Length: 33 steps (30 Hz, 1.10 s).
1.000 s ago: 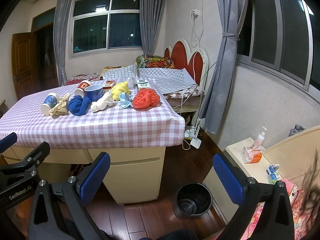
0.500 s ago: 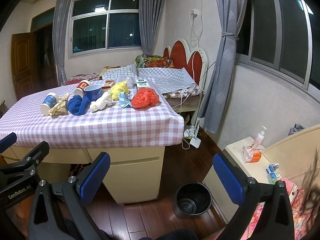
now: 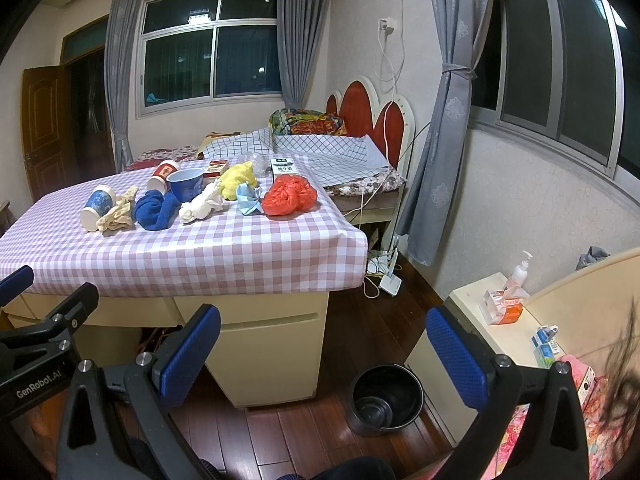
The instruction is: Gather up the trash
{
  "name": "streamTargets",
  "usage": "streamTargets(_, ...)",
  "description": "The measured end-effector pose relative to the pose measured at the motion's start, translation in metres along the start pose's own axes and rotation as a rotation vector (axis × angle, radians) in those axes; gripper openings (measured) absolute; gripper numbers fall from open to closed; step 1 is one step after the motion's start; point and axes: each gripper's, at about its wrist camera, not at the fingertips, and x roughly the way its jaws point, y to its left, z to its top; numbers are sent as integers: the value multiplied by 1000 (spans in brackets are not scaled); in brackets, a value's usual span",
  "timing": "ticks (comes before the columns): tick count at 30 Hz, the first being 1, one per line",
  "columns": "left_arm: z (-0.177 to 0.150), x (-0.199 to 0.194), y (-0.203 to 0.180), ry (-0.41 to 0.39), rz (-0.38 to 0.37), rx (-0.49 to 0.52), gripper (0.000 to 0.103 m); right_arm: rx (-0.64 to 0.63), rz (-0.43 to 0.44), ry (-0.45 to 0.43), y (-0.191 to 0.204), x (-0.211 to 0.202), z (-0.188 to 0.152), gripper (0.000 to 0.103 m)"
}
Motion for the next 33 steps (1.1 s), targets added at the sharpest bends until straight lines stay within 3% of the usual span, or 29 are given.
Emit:
streamTargets(19,11,11,4,-28,34,-8,103,-7,30,-17,1,8,6,103)
streamTargets(23,20,25,17,-47,52,-41,103,-6,71,-28,-2,24,18,103)
streamTargets(31,35,72,32,-74,4,-51,103,-37,124,-106,4,59,47,103)
streamTargets(33,38,92,31,-71,-1,-32,96,-39,132,-134,7,75,55,103)
